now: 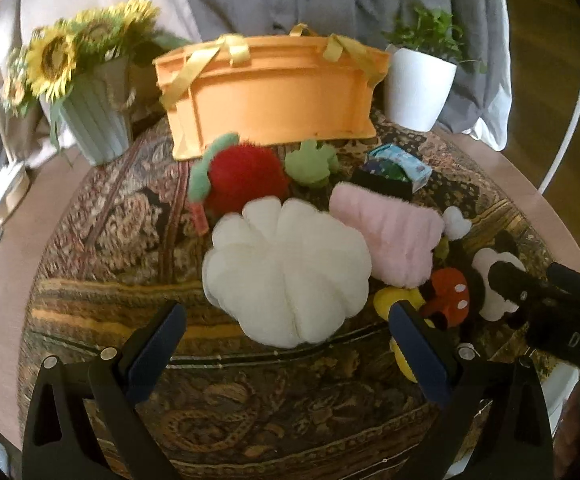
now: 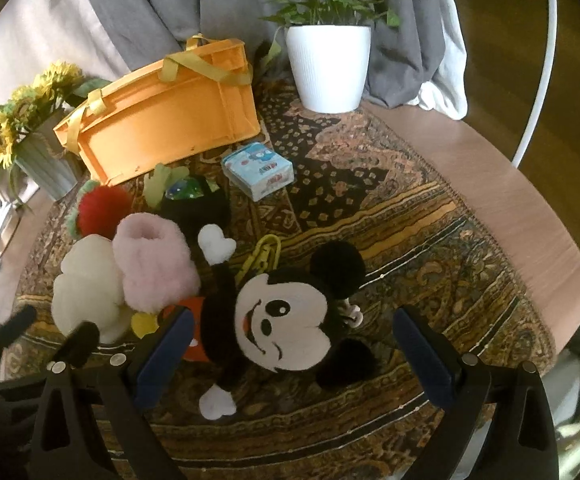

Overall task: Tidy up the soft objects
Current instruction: 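Lower the left tool onto the white pumpkin plush while the right tool reaches the Mickey plush, then close the left tool on the pumpkin plush while the right tool grips Mickey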

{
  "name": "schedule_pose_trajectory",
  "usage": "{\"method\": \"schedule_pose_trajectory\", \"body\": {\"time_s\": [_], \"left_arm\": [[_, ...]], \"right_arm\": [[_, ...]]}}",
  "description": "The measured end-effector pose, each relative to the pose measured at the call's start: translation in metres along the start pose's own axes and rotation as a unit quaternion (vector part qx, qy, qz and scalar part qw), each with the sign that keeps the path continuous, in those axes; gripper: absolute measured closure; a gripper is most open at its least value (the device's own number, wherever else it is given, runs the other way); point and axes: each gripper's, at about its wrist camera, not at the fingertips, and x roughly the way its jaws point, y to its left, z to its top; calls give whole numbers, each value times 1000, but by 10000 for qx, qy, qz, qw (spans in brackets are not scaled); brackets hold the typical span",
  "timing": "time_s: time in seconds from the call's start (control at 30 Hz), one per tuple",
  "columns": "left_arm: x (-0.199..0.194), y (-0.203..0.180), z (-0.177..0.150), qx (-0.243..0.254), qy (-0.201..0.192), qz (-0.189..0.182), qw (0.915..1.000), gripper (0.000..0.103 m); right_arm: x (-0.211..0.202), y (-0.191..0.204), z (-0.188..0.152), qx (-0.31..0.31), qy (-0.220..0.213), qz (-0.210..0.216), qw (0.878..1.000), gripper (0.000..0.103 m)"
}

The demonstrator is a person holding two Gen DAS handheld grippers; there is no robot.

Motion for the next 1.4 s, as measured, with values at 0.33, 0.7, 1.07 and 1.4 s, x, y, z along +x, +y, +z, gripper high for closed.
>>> {"method": "schedule_pose_trajectory", "body": {"time_s": [0.33,0.7,1.07,1.4], "left_arm": [[19,0,6,64,-127,141,9998,0],[43,0,18,127,-124,-21,9998,0],[37,1,12,257,-214,-100,9994,14],[14,4,11,166,-316,-195,9992,18]], "right_arm": [[19,0,2,113,17,259,9996,5],[36,2,5,291,76,334,9990,7],[32,2,2,247,-1,453,9987,42],[16,6,5,62,-68,498,9987,47]]}}
